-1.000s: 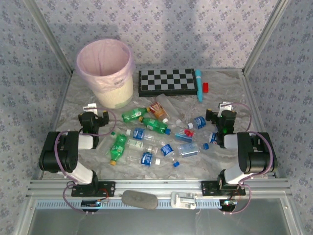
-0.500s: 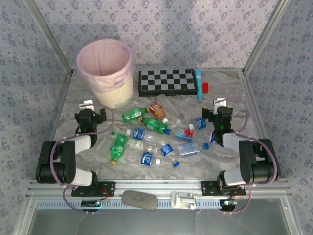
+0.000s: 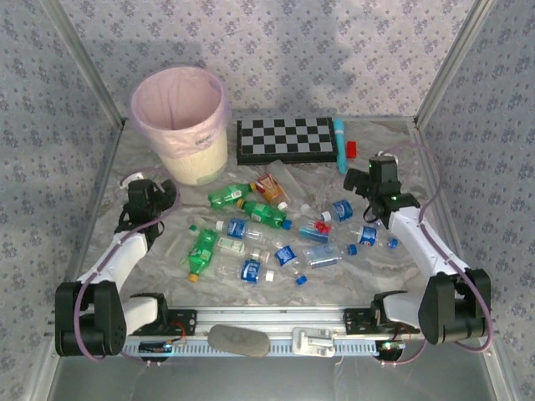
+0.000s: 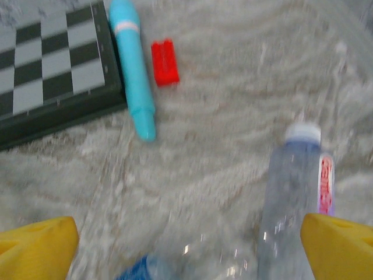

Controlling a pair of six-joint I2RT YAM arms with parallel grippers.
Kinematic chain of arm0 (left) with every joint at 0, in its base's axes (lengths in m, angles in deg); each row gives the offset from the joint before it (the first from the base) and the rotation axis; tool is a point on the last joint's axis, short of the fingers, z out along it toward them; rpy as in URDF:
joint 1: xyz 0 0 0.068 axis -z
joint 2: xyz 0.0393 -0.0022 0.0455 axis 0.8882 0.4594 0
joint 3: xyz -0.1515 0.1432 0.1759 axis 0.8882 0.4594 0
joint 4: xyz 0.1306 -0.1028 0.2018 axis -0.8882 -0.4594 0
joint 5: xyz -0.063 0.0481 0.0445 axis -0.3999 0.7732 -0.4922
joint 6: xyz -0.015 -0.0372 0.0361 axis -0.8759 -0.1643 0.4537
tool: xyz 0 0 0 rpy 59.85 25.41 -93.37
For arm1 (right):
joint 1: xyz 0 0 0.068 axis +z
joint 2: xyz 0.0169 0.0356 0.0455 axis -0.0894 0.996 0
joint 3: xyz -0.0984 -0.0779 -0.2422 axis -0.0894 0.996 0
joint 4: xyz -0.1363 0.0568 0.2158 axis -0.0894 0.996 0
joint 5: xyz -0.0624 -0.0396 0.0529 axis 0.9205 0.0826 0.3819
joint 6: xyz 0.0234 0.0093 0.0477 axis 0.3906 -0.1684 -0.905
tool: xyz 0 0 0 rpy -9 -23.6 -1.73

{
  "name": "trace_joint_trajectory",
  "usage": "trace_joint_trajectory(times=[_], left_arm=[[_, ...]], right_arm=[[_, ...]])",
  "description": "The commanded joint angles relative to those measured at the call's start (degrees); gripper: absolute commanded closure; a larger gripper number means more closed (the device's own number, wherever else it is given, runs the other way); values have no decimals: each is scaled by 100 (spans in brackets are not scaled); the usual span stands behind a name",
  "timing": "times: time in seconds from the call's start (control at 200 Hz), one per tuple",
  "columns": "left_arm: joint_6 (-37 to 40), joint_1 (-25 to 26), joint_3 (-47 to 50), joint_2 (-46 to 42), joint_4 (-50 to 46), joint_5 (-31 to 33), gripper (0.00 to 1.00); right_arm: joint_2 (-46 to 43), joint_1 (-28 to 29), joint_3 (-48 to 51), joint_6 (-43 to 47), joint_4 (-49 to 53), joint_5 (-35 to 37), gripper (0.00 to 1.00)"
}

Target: Put the plastic bottles in the bin

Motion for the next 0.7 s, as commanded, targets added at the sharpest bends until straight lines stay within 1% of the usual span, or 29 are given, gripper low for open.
trace_joint_trajectory(times=[0.0, 0.065, 0.155, 0.22, 0.305, 0.435, 0.535, 0.695], left_arm=[[-725, 229, 228, -408, -332, -876, 0], [-889, 579, 346, -636, -225, -823, 0], [-1038, 1164, 352, -882, -244, -448, 0], [-1083, 1611, 317, -981, -271, -110, 0], [-1207, 2051, 259, -996, -261, 193, 0], [-1511, 2468, 235, -886, 33, 231, 0], [-1713, 2789, 177, -674, 229, 250, 0], [-1926, 3251, -19, -247, 151, 190, 0]], right_arm=[[-286, 52, -116, -771, 1662, -483, 0], [-522, 54, -62, -994, 2065, -408, 0], [-884, 46, 68, -1194, 2280, -326, 0], [-1042, -25, 115, -1142, 2341, -183, 0], [-1019, -330, 127, -907, 2212, -160, 0], [-530, -932, -95, -634, 1916, -320, 0], [22, -1320, -419, -219, 1731, -587, 0], [1014, -1851, -1014, 126, 1789, -1230, 0]])
